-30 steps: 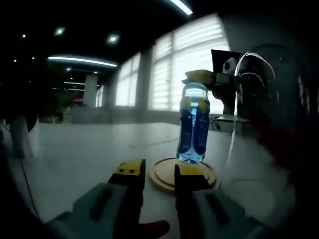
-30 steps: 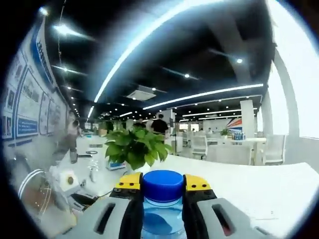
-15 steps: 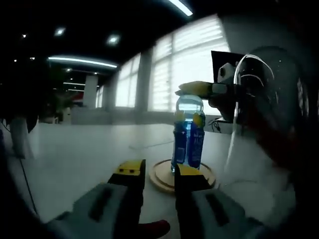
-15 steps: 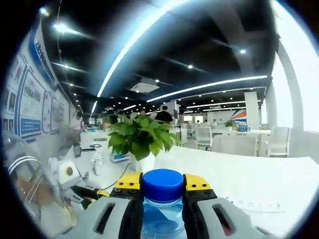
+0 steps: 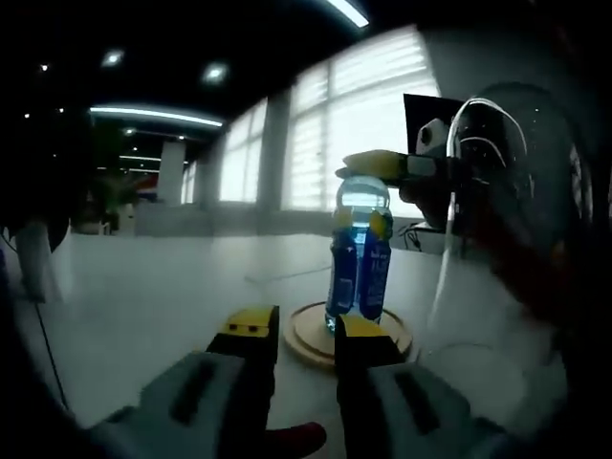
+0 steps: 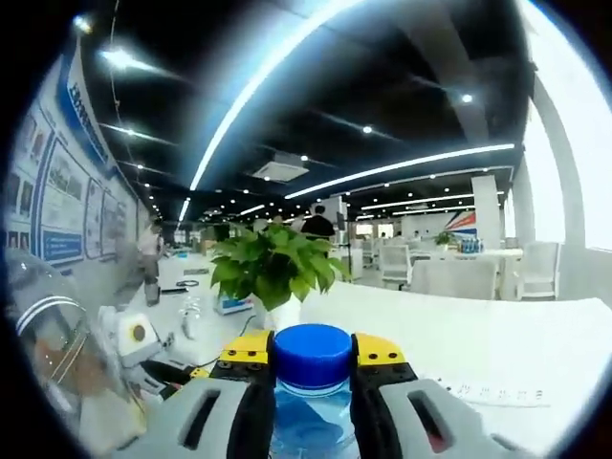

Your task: Open the cover put in the Mizone put the cover back on

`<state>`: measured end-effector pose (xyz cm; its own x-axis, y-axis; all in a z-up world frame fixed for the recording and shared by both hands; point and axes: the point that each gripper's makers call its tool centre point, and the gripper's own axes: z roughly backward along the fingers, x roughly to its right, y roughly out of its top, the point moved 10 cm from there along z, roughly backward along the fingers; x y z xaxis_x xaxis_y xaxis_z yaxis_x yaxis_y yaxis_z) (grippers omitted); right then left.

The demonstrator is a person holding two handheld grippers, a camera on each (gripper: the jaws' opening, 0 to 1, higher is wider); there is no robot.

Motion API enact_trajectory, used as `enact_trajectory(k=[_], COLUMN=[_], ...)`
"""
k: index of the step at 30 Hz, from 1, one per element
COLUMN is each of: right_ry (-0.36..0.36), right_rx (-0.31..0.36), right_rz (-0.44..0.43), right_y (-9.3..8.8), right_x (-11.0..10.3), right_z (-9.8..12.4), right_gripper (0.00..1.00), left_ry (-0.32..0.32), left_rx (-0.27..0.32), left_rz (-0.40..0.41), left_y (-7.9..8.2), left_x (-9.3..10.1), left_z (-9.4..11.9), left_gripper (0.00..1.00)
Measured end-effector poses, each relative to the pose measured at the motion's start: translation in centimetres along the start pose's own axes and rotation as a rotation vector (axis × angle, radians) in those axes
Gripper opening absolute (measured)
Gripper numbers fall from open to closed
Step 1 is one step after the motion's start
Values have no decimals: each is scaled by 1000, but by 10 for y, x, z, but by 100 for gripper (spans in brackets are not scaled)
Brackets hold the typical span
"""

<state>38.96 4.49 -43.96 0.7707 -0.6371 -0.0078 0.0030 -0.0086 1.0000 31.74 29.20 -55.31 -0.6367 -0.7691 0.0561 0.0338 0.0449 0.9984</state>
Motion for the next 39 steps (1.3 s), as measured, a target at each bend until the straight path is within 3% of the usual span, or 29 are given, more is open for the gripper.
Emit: enact_trajectory(k=[5, 10, 39], right_ry=[4, 15, 15], right_rx=[20, 92, 71], right_rz=[5, 66, 35], right_y=[-2, -8, -6], right_x=[-2, -4, -2], right_z=[1, 3, 7], right_gripper=[24, 24, 24], left_ry=[0, 3, -6], left_rx=[-4, 1, 24], left_rz=[-3, 1, 12], left_y=[-1, 0, 3], left_x=[0, -1, -1], left_z=[0, 0, 1], left_gripper=[17, 17, 17])
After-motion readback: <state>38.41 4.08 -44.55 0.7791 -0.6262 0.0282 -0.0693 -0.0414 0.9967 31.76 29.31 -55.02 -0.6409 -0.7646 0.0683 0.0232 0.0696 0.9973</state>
